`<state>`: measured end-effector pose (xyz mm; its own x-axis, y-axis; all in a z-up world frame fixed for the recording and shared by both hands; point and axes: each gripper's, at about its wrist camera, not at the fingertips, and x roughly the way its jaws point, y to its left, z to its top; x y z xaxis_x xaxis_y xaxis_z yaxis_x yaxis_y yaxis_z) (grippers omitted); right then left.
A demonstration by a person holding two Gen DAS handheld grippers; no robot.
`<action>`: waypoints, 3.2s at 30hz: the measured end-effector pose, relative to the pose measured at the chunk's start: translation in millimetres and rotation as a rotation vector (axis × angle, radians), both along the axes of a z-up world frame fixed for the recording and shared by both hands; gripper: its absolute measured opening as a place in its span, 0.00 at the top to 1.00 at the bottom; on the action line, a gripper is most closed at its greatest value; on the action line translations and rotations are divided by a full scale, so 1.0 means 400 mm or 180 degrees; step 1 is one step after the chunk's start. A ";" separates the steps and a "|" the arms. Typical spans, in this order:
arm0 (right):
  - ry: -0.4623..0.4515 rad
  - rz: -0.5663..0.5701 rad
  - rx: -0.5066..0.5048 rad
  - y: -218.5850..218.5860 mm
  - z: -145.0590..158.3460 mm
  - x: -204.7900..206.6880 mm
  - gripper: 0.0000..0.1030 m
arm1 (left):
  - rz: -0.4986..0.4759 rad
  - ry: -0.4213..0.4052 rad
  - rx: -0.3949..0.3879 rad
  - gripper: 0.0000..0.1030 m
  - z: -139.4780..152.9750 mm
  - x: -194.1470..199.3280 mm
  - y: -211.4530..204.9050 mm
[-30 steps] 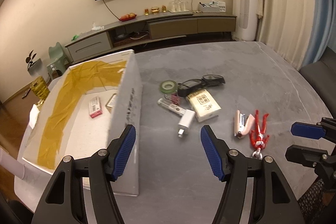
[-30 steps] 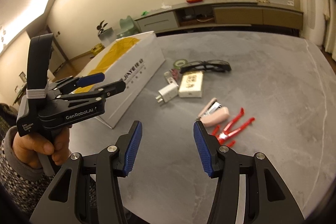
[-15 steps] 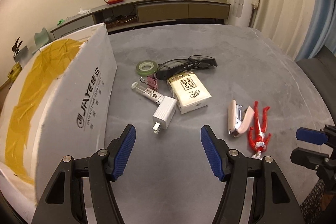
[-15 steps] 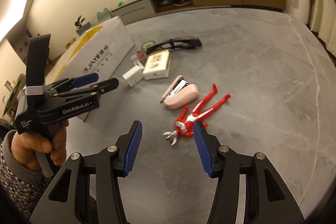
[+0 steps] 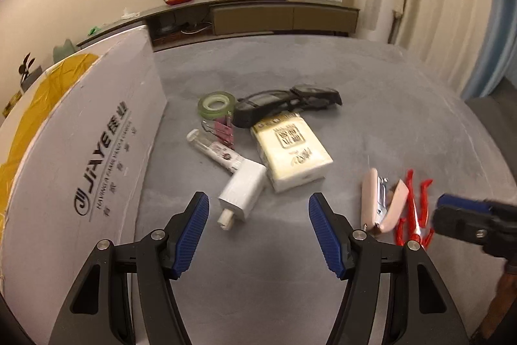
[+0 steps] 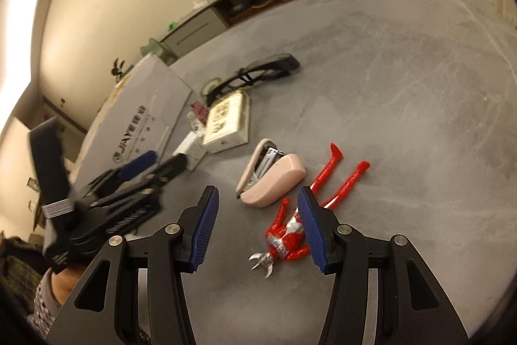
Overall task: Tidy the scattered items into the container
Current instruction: 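Grasp the white plug charger with the left tool while the right tool grasps the pink stapler, then carry the charger and pink stapler over the white box with both tools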
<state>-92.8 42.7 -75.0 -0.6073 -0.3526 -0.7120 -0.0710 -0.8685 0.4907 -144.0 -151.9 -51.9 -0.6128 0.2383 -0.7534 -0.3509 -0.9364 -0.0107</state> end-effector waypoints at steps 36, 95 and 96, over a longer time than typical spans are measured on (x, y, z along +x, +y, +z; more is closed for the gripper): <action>0.0033 0.0275 0.1028 -0.126 -0.026 -0.120 0.74 | -0.0133 -0.0404 0.0394 0.78 -0.086 -0.123 -0.050; 0.0919 0.0699 0.0856 -0.350 0.264 0.101 0.75 | -0.0063 0.0277 0.0984 0.78 0.258 0.121 -0.286; 0.0929 0.0706 0.0854 -0.358 0.268 0.104 0.75 | -0.0037 0.0284 0.1003 0.78 0.261 0.121 -0.298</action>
<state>-51.1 -100.7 32.3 -0.7267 -0.3233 -0.6061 0.2391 -0.9462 0.2181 -95.4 -271.2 52.5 -0.6691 0.4586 -0.5848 -0.3742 -0.8878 -0.2681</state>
